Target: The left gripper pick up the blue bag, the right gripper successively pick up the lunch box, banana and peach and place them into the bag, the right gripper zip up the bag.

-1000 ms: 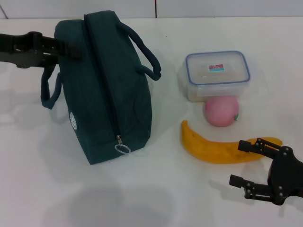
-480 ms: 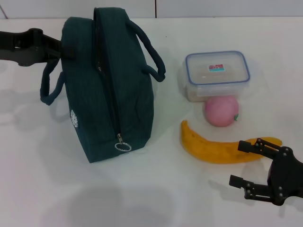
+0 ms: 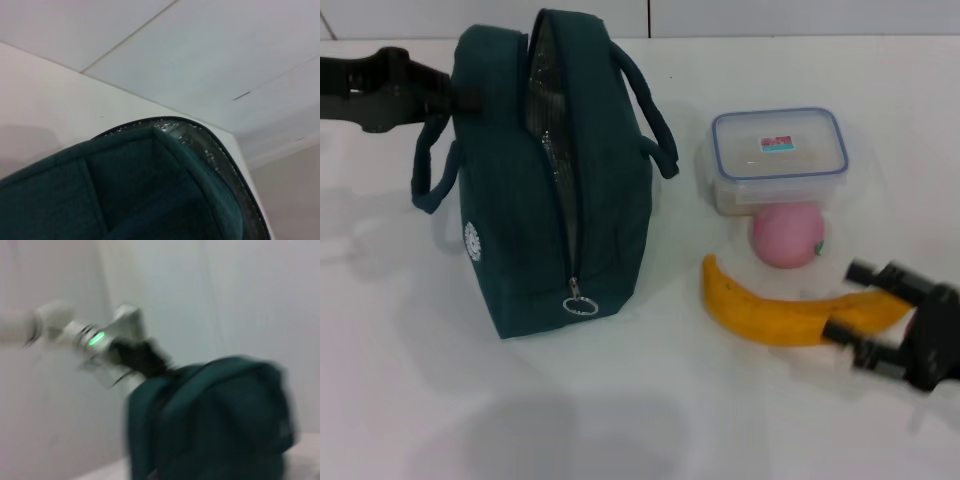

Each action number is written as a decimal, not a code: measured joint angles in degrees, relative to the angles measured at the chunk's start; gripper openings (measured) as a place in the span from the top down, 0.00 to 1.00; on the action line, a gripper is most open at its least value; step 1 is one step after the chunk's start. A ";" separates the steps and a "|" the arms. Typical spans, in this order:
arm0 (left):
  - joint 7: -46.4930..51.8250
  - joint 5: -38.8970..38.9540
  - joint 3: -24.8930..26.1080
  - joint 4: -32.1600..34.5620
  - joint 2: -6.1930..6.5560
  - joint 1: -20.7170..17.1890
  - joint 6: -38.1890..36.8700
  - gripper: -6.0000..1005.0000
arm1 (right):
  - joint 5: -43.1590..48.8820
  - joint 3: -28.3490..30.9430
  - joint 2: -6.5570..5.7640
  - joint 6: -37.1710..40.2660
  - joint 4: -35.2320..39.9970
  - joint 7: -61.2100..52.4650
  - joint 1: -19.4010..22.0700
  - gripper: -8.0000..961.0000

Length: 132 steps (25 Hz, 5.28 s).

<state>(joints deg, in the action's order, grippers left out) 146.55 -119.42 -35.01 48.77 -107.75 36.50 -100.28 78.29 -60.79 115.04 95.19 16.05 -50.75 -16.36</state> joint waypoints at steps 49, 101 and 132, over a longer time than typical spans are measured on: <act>-5.17 4.23 -0.37 -2.36 -1.16 1.04 -0.73 0.96 | -12.18 16.32 1.15 -32.87 -18.16 -49.39 -21.59 0.14; -8.83 3.76 -0.47 -2.45 -2.61 0.84 -1.67 0.96 | -14.48 14.07 1.16 -27.44 -15.75 -42.40 -18.58 0.89; -9.10 4.21 -1.20 -4.37 -2.88 2.54 -1.57 0.96 | -25.92 19.33 0.34 -5.86 -12.11 -48.24 -10.53 0.89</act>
<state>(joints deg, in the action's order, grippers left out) 137.46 -115.21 -36.21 44.40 -110.63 39.04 -101.85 52.37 -41.47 115.38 89.32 3.94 -98.98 -26.89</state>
